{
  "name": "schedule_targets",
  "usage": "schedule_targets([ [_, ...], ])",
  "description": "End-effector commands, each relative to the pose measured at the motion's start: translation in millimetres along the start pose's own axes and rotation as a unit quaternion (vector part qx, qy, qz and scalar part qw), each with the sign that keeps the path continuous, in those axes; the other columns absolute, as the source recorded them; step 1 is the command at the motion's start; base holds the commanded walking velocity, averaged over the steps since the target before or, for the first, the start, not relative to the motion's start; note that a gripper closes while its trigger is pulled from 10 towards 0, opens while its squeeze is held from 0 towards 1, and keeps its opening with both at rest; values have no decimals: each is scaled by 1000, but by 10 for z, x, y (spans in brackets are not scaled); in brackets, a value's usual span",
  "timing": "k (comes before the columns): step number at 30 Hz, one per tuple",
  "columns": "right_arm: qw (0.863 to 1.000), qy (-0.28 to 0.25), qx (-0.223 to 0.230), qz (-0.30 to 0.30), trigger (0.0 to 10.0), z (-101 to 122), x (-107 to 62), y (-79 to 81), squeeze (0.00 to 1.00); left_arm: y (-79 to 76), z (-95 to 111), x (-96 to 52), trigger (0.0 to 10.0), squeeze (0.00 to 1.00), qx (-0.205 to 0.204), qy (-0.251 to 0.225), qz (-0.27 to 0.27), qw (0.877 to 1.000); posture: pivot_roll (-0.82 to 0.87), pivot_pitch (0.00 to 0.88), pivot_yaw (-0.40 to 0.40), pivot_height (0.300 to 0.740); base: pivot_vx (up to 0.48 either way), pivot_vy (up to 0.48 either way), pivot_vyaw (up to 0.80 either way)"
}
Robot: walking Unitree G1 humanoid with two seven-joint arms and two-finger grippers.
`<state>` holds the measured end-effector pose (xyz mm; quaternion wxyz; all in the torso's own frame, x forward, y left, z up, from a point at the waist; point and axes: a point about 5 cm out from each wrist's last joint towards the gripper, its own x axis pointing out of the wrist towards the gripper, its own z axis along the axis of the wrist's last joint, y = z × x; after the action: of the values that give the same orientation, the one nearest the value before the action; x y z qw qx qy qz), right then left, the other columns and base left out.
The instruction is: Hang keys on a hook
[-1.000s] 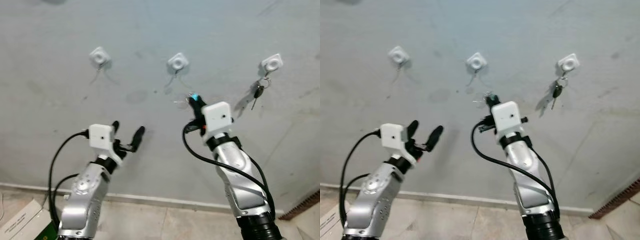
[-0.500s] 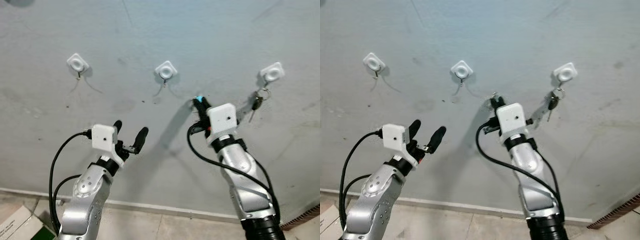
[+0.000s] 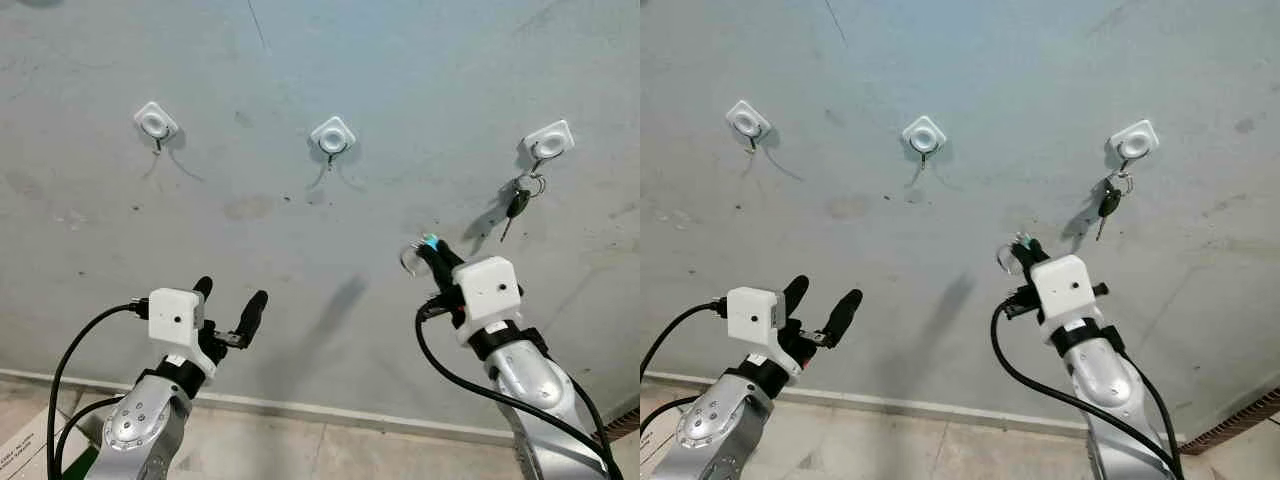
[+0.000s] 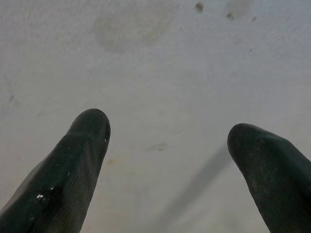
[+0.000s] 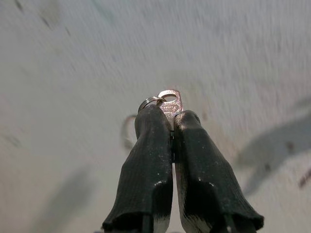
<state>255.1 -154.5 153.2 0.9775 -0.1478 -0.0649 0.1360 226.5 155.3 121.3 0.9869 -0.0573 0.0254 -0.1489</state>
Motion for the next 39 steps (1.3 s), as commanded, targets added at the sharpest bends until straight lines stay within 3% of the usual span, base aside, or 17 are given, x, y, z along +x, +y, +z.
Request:
schedule_targets([
  [1,1000,-24,0,8,10000,134,41,14,0,-12,64,4,10000,0,4,-7,-4,1000,36,56,28,740,0,0,0],
  [6,999,-39,11,32,10000,234,106,71,0,-49,88,-16,10000,0,5,-11,-17,1000,50,58,24,740,0,0,0],
  [11,995,-70,20,72,10000,399,262,161,0,-133,100,-77,10000,0,23,-8,-65,998,62,59,20,740,0,0,0],
  [18,982,-109,37,151,10000,616,449,337,0,-147,139,-83,10000,0,32,-13,-88,996,77,54,14,740,0,0,0],
  [27,973,-140,42,177,10000,777,554,381,0,-148,139,-68,10000,0,31,-16,-90,995,85,51,7,740,0,0,0],
  [39,972,-163,45,164,10000,896,695,373,0,-156,128,-43,10000,0,30,-16,-96,995,88,50,9,740,0,0,0],
])
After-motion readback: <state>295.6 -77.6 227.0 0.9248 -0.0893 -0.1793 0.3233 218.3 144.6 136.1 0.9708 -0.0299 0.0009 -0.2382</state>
